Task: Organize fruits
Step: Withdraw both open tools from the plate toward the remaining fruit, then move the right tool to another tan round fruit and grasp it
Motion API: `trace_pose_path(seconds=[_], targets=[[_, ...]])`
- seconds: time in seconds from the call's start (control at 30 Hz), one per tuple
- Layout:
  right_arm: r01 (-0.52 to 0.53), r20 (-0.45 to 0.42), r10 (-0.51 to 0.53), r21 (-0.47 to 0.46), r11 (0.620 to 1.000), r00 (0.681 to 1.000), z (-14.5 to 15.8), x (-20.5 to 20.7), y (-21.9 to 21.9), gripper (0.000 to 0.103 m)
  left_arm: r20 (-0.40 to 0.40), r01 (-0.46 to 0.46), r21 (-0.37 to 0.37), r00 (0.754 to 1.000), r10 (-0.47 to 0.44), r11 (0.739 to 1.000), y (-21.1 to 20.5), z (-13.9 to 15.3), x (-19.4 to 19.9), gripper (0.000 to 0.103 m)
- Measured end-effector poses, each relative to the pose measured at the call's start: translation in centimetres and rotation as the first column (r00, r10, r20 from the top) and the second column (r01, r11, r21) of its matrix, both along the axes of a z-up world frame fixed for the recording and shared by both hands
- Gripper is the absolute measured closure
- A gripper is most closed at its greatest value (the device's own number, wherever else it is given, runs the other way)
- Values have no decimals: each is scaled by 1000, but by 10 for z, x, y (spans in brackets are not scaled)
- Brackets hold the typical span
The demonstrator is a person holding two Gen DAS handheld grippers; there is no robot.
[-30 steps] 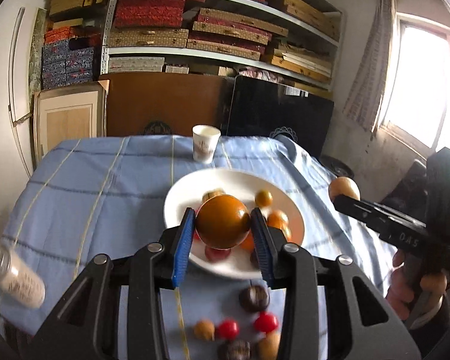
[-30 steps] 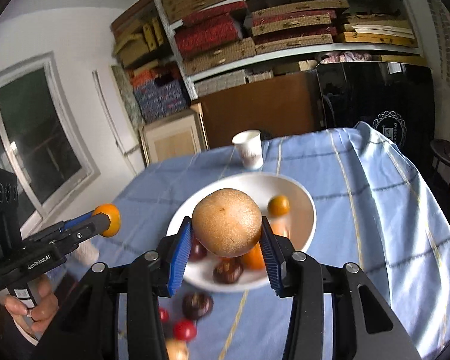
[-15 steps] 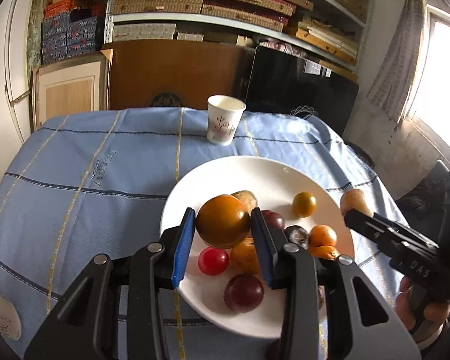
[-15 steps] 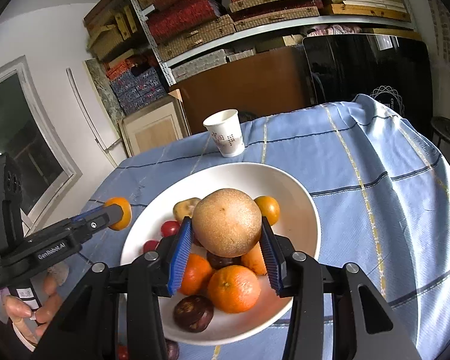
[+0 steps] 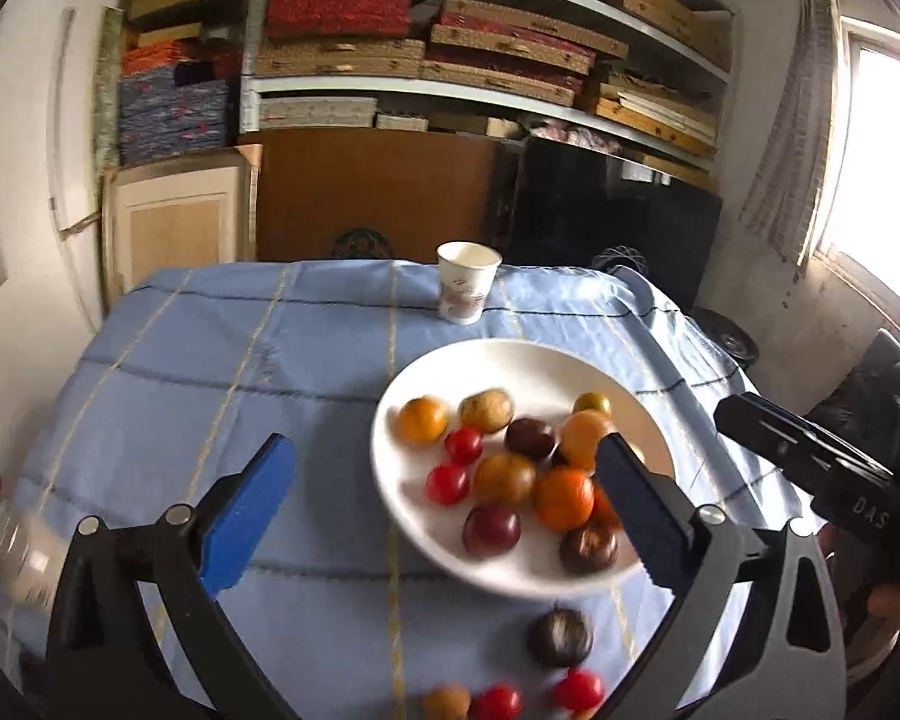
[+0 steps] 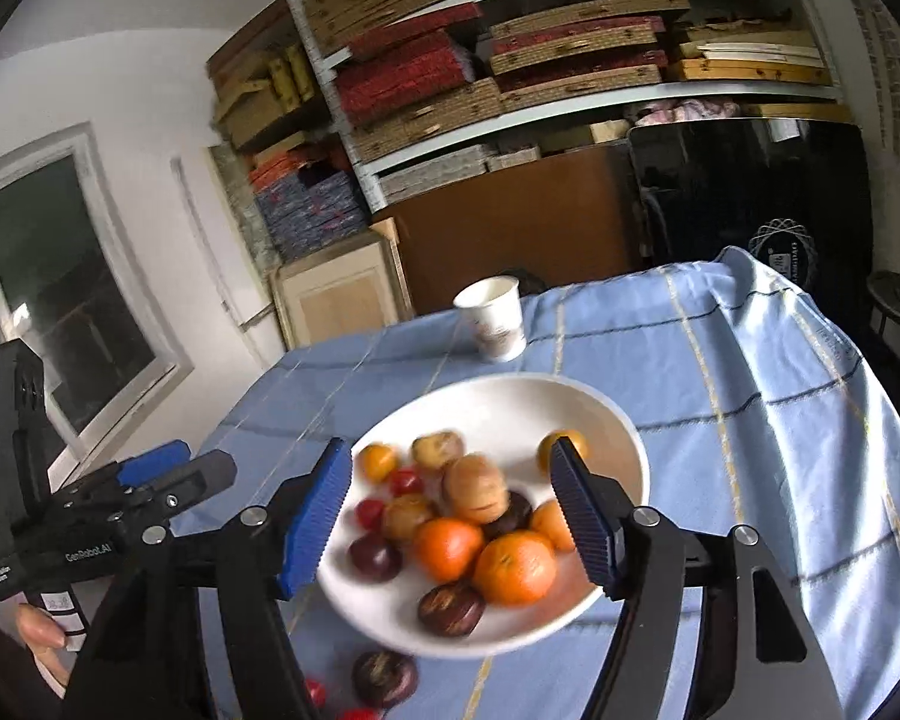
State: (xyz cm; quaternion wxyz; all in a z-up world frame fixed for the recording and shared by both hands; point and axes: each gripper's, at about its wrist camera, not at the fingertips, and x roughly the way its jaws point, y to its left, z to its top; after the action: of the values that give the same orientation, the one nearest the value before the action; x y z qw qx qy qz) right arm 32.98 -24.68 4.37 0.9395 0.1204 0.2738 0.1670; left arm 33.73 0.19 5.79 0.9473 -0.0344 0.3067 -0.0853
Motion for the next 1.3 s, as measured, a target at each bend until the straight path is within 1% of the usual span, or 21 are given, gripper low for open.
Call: trace_pose_path(seconds=[0.07,0.13,0.23,0.3,0.33,0.43,0.47,0.53,0.6,0.63,0.67,0.77,0.9,1.0,1.3], targets=[[-20,-13,20,-32,999,1000,-6,-15,7,31,-7,-23,-5,1000,23,1000,8,-8,-18,5],[-32,-35,30,-67,997,999,-18,-32,13,31,-24,-45,-19,999,44,999,19,-19,-38,5],[-53,-70,46,-92,994,996,-36,-51,18,31,-67,-87,-58,994,83,995,38,-41,-58,5],[-61,-101,51,-104,993,994,-51,-67,22,31,-93,-113,-70,990,106,991,48,-51,-67,5],[-63,-114,51,-107,992,992,-56,-70,23,31,-112,-140,-66,985,132,988,54,-58,-73,5],[-96,-174,74,-119,988,982,-68,-82,32,31,-119,-190,-46,976,183,981,61,-64,-86,5],[-109,-177,86,-125,986,980,-70,-86,35,31,-116,-192,-44,976,186,980,62,-64,-89,5],[-128,-168,103,-148,981,980,-71,-94,43,31,-101,-196,-15,976,193,981,62,-65,-98,5],[-154,-154,123,-211,965,980,-72,-102,55,31,-90,-207,14,974,207,978,62,-66,-101,5],[-161,-150,129,-229,960,980,-73,-105,59,31,-88,-214,32,972,216,976,61,-67,-103,5],[-182,-154,147,-249,951,977,-75,-108,65,31,-93,-215,35,972,217,976,61,-68,-103,5],[-239,-193,190,-268,933,962,-81,-111,76,31,-117,-201,12,973,201,980,62,-68,-99,5],[-283,-228,223,-276,918,948,-87,-112,85,31,-122,-201,-1,972,200,979,63,-68,-99,5],[-298,-242,231,-290,910,942,-91,-113,89,31,-124,-199,-6,973,197,980,62,-67,-100,5],[-314,-276,239,-272,910,931,-96,-110,89,31,-127,-190,4,974,189,982,58,-68,-98,5]])
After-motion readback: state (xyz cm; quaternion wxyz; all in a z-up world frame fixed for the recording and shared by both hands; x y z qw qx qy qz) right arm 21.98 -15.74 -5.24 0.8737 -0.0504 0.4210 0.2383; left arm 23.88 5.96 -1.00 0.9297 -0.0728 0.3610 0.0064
